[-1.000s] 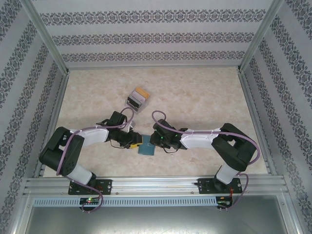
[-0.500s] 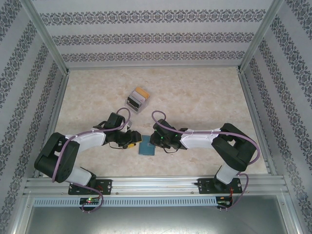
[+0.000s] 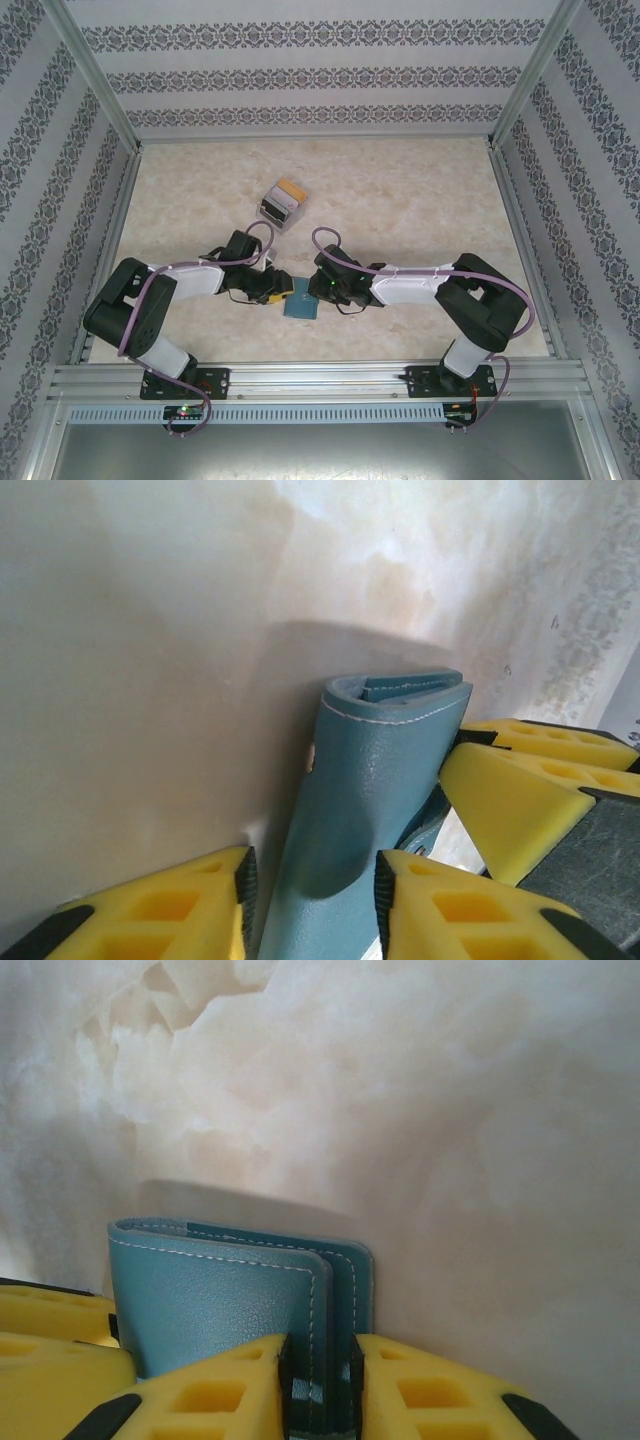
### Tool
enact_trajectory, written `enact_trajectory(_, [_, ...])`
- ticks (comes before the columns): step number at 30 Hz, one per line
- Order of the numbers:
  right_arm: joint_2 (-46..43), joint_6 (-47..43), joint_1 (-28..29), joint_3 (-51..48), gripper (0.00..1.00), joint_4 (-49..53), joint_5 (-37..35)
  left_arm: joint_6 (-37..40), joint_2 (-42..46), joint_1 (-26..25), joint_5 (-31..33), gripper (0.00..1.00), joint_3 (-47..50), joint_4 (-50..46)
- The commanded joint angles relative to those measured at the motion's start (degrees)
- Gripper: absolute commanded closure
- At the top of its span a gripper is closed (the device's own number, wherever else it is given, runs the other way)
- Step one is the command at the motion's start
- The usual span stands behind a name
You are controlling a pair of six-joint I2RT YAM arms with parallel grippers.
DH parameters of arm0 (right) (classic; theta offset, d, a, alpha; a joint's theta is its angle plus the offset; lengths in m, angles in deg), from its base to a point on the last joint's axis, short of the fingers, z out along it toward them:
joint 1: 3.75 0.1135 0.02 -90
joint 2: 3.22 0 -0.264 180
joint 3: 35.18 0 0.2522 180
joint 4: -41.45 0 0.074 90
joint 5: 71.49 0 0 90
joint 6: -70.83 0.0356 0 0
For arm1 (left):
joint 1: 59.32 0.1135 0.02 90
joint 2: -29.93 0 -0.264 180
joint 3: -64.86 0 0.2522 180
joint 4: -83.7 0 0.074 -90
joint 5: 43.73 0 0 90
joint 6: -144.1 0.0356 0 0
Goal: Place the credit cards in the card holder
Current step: Pick up the card holder at the bottom-center of the table, then open the button on the card holder.
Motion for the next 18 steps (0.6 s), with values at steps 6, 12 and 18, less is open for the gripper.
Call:
enact_trajectory(6, [-1.47, -1.41, -0.15, -0.20, 0.75, 3.30, -1.96, -0.78, 0.84, -1.48, -2.57, 0.83, -0.52, 4.79])
enact_trajectory(12, [-4.01, -4.67, 0.94, 3.80, 0.71, 10.01, -4.88, -1.14, 3.40, -1.44, -2.05, 1.00, 0.09, 5.67])
enact_trajectory(18, [-5.05, -7.73, 2.75, 6.56, 0.66, 11.53, -6.12, -1.79, 3.45, -1.52, -2.04, 1.00, 0.16, 6.40])
